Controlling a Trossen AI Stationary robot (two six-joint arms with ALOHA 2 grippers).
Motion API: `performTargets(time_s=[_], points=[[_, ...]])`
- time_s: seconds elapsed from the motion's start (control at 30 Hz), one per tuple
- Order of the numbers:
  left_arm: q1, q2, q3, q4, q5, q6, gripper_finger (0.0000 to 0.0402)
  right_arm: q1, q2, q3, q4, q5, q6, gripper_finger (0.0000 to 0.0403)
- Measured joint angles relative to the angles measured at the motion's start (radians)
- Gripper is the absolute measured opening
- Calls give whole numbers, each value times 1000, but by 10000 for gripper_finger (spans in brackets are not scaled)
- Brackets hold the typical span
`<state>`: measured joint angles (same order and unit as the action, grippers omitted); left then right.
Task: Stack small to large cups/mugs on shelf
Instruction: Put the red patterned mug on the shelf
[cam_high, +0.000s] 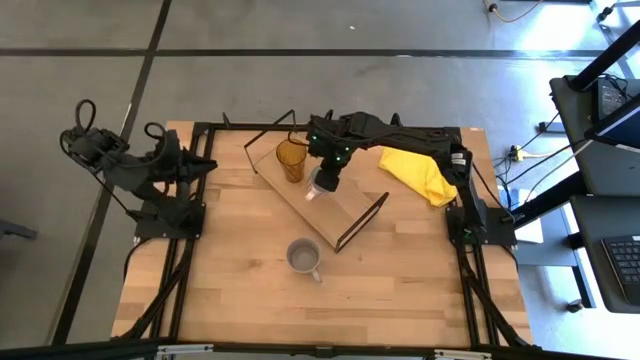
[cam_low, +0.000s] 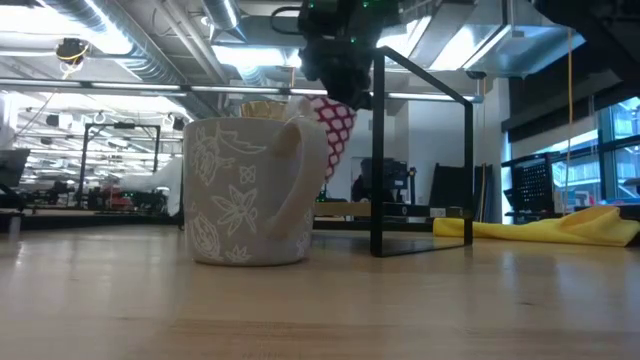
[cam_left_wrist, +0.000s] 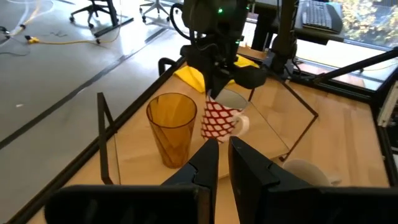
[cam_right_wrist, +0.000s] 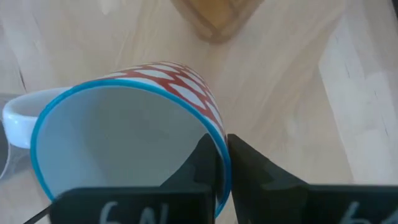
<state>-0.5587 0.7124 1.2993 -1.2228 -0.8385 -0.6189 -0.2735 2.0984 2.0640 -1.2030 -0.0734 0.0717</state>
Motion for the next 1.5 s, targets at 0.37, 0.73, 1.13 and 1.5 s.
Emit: performTargets(time_s=[0.37, 0.73, 1.13, 1.5], points=[[0, 0, -23, 16, -35, -5, 31, -2, 51, 0, -7, -16, -28, 23], [0, 0, -23, 15, -40, -9, 31, -2, 52, 0, 11, -22, -25, 67], [0, 0, -23, 0, -39, -9, 31, -4, 51, 1, 60, -19, -25, 110], [0, 0, -23, 0, -39, -8, 31, -4, 51, 1, 86, -23, -39, 112]])
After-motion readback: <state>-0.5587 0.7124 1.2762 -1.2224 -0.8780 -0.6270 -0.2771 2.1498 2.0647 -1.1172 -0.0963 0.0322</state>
